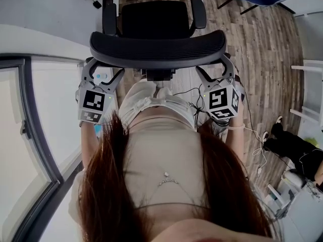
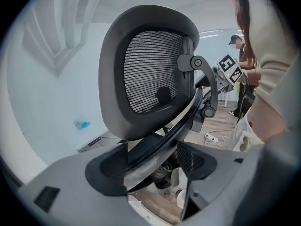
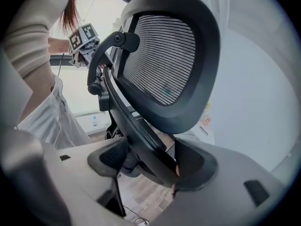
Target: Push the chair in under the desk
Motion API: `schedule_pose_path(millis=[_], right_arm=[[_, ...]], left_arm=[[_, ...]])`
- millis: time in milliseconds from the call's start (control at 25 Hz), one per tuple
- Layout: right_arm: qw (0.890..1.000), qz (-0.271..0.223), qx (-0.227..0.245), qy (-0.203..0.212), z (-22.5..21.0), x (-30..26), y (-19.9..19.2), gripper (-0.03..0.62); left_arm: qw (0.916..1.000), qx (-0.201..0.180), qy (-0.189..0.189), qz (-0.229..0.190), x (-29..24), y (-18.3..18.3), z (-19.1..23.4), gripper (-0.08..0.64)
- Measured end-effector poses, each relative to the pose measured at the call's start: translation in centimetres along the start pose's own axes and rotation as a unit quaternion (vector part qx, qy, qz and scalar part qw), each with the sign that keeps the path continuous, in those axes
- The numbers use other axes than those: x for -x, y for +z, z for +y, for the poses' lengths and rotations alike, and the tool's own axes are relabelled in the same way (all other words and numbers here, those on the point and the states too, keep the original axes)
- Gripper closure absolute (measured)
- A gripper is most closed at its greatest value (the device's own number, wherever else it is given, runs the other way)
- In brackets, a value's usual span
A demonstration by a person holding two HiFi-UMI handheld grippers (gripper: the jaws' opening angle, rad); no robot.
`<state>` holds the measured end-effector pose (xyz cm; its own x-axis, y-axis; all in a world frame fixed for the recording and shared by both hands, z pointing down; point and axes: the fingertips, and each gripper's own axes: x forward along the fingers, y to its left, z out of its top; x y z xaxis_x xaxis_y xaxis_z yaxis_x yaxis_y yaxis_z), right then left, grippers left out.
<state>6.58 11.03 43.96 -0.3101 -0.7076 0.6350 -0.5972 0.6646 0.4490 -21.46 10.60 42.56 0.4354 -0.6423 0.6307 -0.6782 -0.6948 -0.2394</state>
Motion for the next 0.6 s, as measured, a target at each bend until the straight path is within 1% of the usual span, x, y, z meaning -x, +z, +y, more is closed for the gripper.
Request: schedule_pose_path(millis=[200,440,600], right_arm=[[1.0,0.004,0.002,-0.004,-0.2,-0.5,0.2,0.272],[1.0,0.003,0.002,-0.01,-1.1,-1.6,0.7,0.273],[1.0,0.006,-0.003,-0.015,-1.9,-2.1,0.7,0.273]], left_arm=[[0.9998,-0.009,0.001,-0.02,-0.5,0.2,0.7,0.237],[0.9997,-0.018,0.001,-0.02,-1.6,0.8,2.2,0.238],[0.9994,-0.021,0.002,-0.029,-2.4,1.3,2.7,0.238]])
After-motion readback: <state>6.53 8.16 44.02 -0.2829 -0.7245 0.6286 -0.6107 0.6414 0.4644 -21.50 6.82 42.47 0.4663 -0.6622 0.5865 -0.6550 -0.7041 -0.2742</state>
